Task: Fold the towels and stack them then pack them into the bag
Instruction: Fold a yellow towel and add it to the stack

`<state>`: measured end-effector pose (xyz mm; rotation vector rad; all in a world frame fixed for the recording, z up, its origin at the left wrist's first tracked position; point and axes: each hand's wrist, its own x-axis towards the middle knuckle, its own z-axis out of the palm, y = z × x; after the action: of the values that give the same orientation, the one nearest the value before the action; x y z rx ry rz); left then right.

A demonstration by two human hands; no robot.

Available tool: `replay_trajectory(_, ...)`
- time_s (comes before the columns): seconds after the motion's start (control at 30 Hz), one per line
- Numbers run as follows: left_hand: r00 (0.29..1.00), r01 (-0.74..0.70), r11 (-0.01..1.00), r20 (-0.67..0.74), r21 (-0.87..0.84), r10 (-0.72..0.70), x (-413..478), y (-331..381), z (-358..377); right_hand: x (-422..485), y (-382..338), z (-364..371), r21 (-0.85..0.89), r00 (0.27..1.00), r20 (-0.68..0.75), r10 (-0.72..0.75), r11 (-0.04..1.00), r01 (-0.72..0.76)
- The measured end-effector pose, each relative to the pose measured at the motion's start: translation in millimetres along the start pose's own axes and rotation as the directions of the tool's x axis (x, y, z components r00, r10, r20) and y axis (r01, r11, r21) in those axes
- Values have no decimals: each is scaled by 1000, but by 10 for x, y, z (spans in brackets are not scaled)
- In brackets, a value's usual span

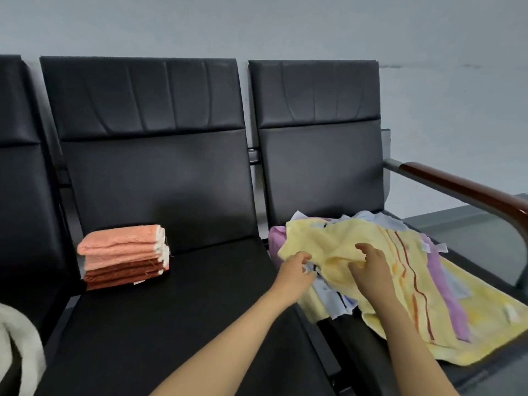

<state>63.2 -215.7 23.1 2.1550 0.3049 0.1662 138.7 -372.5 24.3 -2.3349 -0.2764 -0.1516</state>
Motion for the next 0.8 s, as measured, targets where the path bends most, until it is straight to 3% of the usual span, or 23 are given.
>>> replay_trajectory(0.2, 988, 45, 994, 153, -101, -29, 239, 124, 466, 90, 274, 82, -310, 986, -59, 156, 936, -166)
replay_trajectory(0.37, 990, 82, 972, 127, -222, -55, 300, 97, 636, 140, 440, -11, -421, 973, -88, 213, 878, -230)
replay_trajectory(0.43, 992, 81, 959, 117, -270, -50, 274, 81, 643, 133, 362, -70, -207, 980, -100, 171, 960, -189)
replay_trajectory(0.5, 995, 39, 954, 104, -297, -9, 246, 82, 633, 87, 187, -132, 188, 991, -73, 111, 977, -96)
replay_trajectory(0.63, 996, -67, 939, 27, -337, 81, 197, 187, 481, -56, -125, -231, 689, 989, 96, -115, 724, 17)
replay_trajectory(0.7, 994, -96, 861, -1, -499, 109, 156, 211, 344, -79, -161, -254, 780, 989, 91, -114, 626, 1)
replay_trajectory(0.73, 994, -99, 817, -14, -569, 110, 129, 205, 276, -73, -143, -262, 754, 995, 47, -92, 656, 25)
replay_trajectory(0.8, 994, -106, 723, -53, -682, 96, 77, 216, 136, -33, -35, -235, 537, 991, 14, -134, 837, 106)
